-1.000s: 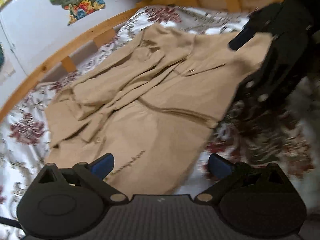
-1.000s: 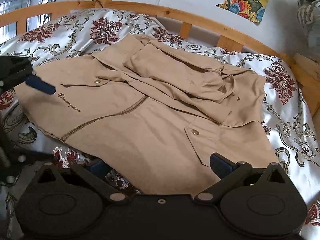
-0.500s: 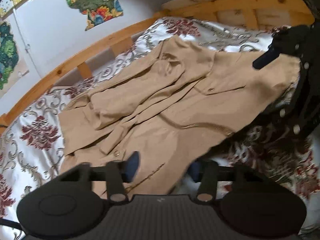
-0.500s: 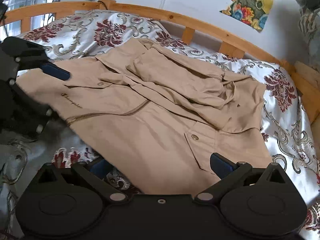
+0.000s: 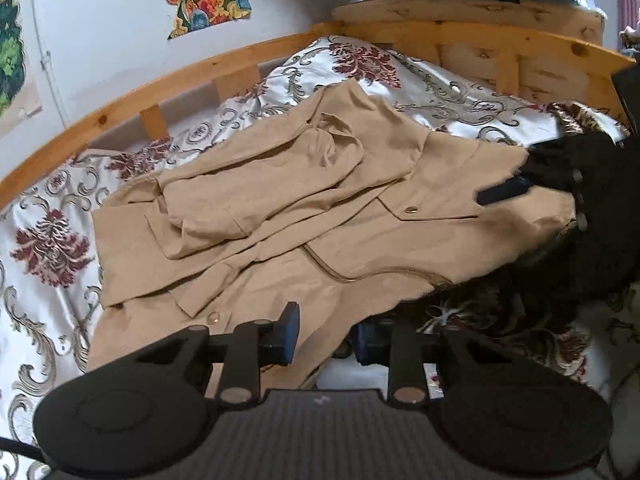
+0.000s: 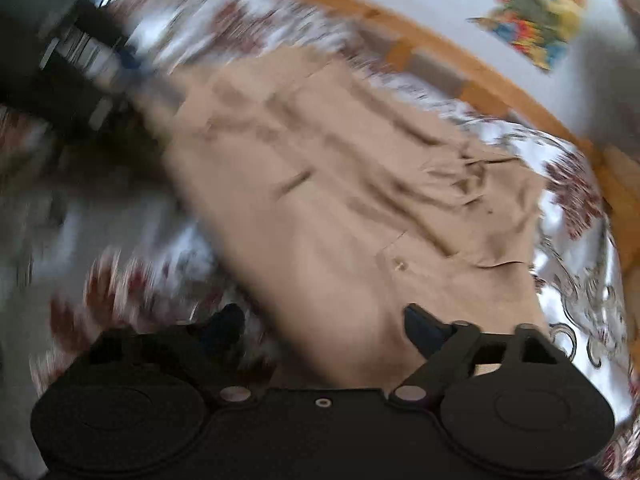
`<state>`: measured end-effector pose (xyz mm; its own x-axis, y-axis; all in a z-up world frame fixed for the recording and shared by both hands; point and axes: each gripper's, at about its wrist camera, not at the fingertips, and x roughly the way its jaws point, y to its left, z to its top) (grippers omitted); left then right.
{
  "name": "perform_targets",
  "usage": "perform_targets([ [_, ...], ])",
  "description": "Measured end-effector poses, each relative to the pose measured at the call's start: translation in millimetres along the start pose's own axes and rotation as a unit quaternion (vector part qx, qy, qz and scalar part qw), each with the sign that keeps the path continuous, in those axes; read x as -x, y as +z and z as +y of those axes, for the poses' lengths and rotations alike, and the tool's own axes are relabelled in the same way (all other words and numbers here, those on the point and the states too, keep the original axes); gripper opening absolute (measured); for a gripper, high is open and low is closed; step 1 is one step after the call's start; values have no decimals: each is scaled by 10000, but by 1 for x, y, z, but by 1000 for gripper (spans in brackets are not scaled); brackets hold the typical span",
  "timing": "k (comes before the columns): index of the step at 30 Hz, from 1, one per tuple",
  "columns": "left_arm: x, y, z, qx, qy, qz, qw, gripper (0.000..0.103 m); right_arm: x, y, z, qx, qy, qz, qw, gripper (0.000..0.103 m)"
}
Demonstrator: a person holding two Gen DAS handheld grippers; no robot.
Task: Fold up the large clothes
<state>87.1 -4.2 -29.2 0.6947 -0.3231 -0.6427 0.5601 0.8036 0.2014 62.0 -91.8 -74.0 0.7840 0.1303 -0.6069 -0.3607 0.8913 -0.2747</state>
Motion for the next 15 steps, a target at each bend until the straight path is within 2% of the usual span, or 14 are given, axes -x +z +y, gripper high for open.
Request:
perform_targets([
  [1, 1, -2, 0, -26, -38, -21, 10000, 32, 4, 2, -6, -235, 2, -160, 9996, 62],
  [2, 3, -4, -1, -77, -76, -32, 9999, 33, 7, 4, -12, -462, 54, -330, 9984, 50],
  [3, 4, -6, -4, -133, -84, -60, 9999, 43, 10, 5, -17, -668, 145, -450, 9966, 37],
  [4, 5, -8, -8, -186, -23, -100, 9998, 52, 13, 7, -21, -861, 236, -541, 9945, 32],
  [6, 7, -14, -16, -312, 224, -234, 9990, 82, 15, 9, -25, -1101, 333, -660, 9912, 27],
  [7, 7, -19, -22, -436, 429, -309, 9977, 86, 16, 9, -27, -1171, 376, -700, 9899, 27],
  [9, 1, -26, -34, -850, 794, -244, 9929, 87, 14, 11, -28, -1280, 421, -698, 9884, 26],
  [11, -12, -33, -41, -1232, 1212, 7, 9849, 82, 15, 13, -31, -1427, 454, -710, 9862, 26],
  [14, -23, -40, -30, -1107, 1570, 351, 9807, 72, 16, 14, -35, -1546, 428, -770, 9841, 25],
  [15, -24, -42, -23, -1006, 1697, 402, 9795, 62, 17, 13, -34, -1549, 398, -776, 9841, 25],
])
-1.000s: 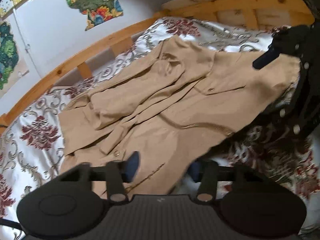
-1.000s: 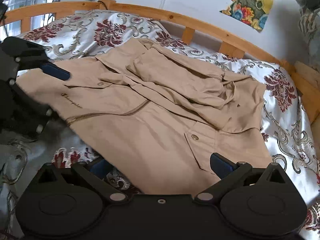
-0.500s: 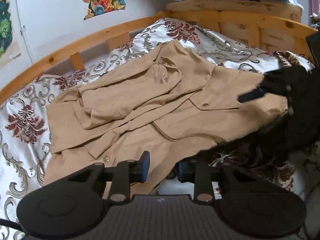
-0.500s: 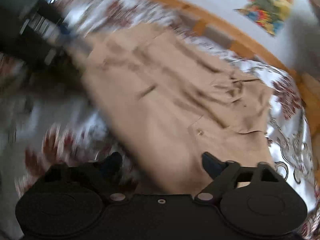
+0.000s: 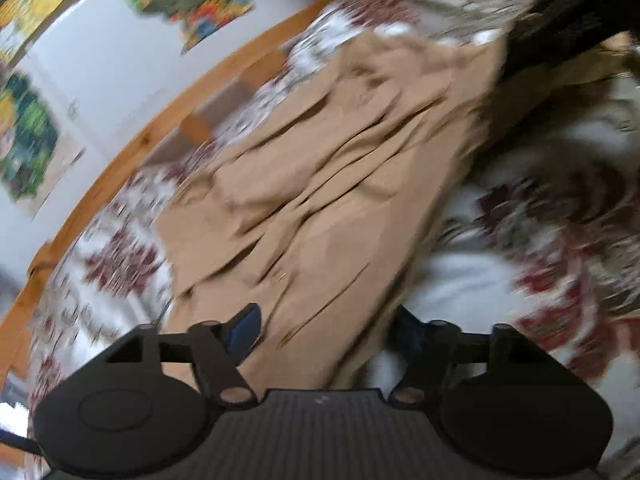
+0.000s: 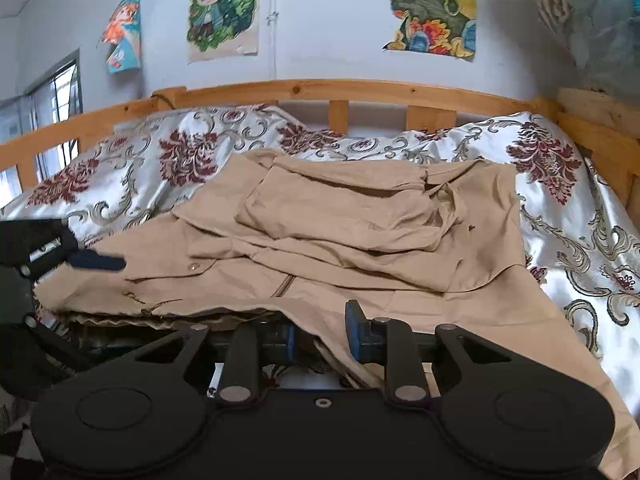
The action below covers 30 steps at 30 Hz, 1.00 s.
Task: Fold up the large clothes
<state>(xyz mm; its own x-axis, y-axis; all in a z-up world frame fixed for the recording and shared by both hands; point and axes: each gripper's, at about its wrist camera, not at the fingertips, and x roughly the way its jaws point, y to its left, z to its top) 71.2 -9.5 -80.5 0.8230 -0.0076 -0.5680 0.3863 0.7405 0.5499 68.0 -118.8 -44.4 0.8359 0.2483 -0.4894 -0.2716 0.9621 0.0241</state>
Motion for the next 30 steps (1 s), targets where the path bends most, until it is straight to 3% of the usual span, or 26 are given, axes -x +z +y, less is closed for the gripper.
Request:
perform_targets([
  [2, -4, -8, 17, 292, 234, 182, 9991, 54, -1, -1, -2, 9, -59, 40, 10000, 25],
  [4, -3, -19, 39, 708, 242, 295, 9968, 44, -3, -4, -1, 250, -222, 164, 9993, 25],
  [5, -3, -23, 48, 906, 247, 354, 9950, 35, -3, -6, 3, 601, -391, 259, 9971, 31],
  [8, -2, -33, 71, 1331, 310, 508, 9893, 26, -1, -18, 20, 1996, -1054, 513, 9728, 52],
  [9, -1, -34, 76, 1428, 358, 507, 9878, 24, 1, -21, 23, 2193, -1137, 570, 9673, 52],
  [11, -1, -38, 87, 1589, 402, 481, 9853, 22, 2, -25, 22, 2285, -1176, 747, 9635, 52],
  [12, -2, -40, 93, 1675, 373, 470, 9840, 12, 2, -27, 21, 2304, -1184, 838, 9622, 53],
  [13, 0, -41, 95, 1772, 307, 454, 9826, 9, 1, -29, 18, 2286, -1180, 953, 9616, 54],
  [16, 6, -43, 104, 1952, 162, 343, 9800, 6, -1, -35, 13, 2199, -1156, 1272, 9603, 54],
  [20, 19, -44, 111, 1913, 63, 124, 9814, 5, 6, -44, 15, 2611, -1237, 1577, 9443, 56],
  [23, 28, -44, 111, 1800, 51, -4, 9836, 4, 10, -44, 13, 2744, -1236, 1756, 9373, 44],
  [24, 32, -44, 112, 1822, -4, -30, 9833, 4, 12, -45, 13, 2843, -1265, 1816, 9328, 36],
  [25, 37, -45, 113, 1815, -71, -47, 9834, 3, 16, -46, 13, 2960, -1292, 1874, 9277, 19],
  [27, 49, -47, 114, 1776, -178, -118, 9839, 3, 27, -47, 12, 3036, -1352, 1831, 9252, 6],
  [30, 70, -53, 118, 1719, -259, -166, 9846, 3, 56, -36, 10, 2880, -1337, 1555, 9354, 5],
])
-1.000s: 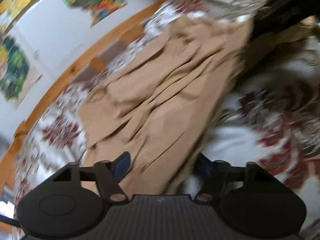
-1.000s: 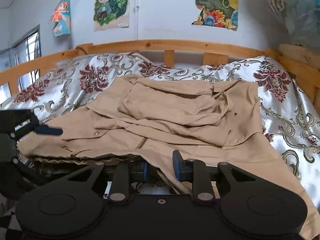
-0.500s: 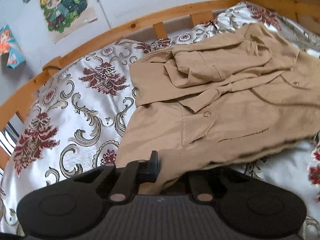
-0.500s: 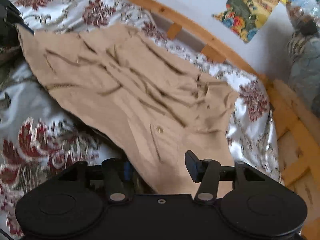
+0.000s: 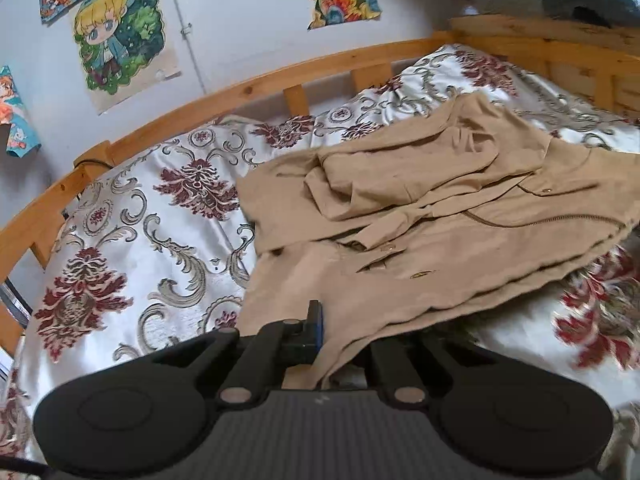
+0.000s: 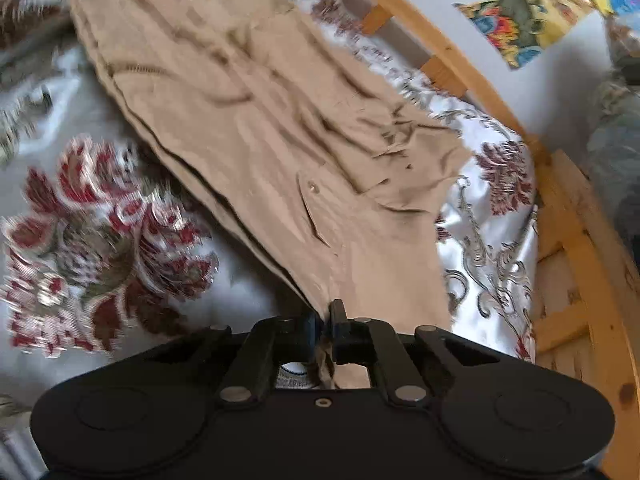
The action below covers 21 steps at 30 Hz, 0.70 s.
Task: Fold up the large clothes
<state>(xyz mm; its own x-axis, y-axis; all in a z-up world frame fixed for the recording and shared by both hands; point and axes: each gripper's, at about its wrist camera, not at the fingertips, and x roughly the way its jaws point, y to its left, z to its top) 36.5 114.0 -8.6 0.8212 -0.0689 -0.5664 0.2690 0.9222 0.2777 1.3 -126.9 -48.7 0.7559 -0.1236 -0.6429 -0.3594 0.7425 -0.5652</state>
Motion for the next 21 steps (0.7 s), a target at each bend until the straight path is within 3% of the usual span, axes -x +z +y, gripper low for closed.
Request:
perform_targets([
  [6, 53, 4, 21, -33, -134, -87, 9999, 3, 78, 13, -8, 287, -512, -767, 9953, 5],
  [10, 55, 25, 34, 128, -159, -61, 9998, 3, 91, 30, -18, 235, -826, -1101, 9902, 5],
  [15, 12, 67, 37, 21, 44, 116, 9999, 3, 46, 61, -33, -179, -1209, -947, 9880, 7],
  [21, -81, 119, 43, -355, 103, 816, 9960, 3, -53, 98, -52, -363, -1459, -494, 9874, 8],
])
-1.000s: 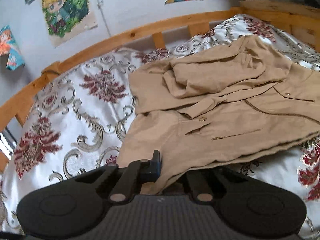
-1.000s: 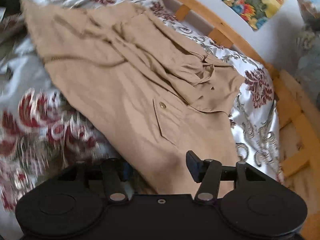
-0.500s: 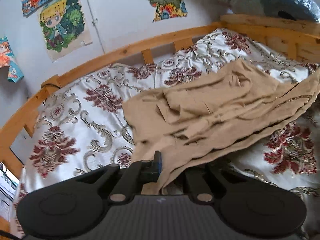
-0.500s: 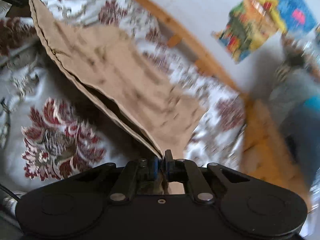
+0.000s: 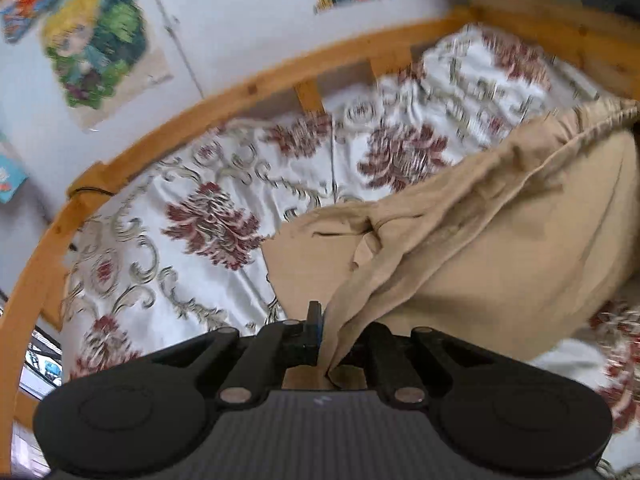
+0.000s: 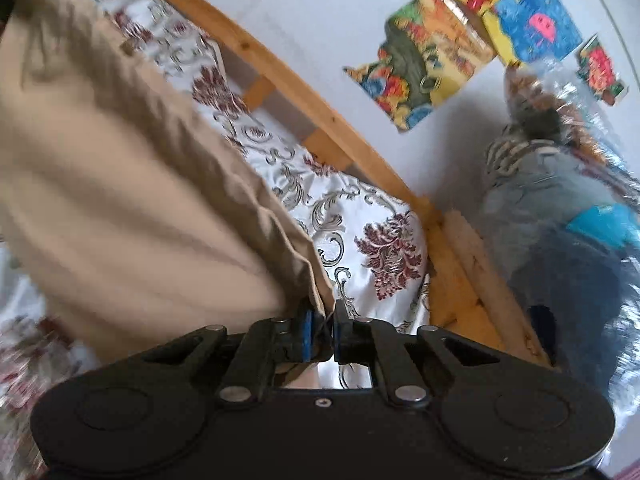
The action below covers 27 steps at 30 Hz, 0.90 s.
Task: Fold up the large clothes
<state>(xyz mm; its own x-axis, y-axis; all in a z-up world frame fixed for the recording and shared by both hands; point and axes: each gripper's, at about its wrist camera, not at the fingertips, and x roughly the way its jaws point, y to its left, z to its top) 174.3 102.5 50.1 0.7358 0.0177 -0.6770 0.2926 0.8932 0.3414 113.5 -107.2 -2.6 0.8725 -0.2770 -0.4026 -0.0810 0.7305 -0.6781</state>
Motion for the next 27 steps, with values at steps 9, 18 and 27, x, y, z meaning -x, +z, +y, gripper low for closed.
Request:
perform_targets([
  [9, -144, 28, 19, 16, -817, 1258, 9887, 5, -124, 3, -8, -1074, 1195, 481, 9858, 10],
  [18, -146, 24, 71, 525, -1551, 971, 9817, 101, -137, -11, -42, -2145, 2149, 512, 9514, 39],
  [27, -100, 10, 108, 1419, -1799, 164, 9733, 103, -83, -16, -94, -3176, 2374, -357, 9173, 98],
])
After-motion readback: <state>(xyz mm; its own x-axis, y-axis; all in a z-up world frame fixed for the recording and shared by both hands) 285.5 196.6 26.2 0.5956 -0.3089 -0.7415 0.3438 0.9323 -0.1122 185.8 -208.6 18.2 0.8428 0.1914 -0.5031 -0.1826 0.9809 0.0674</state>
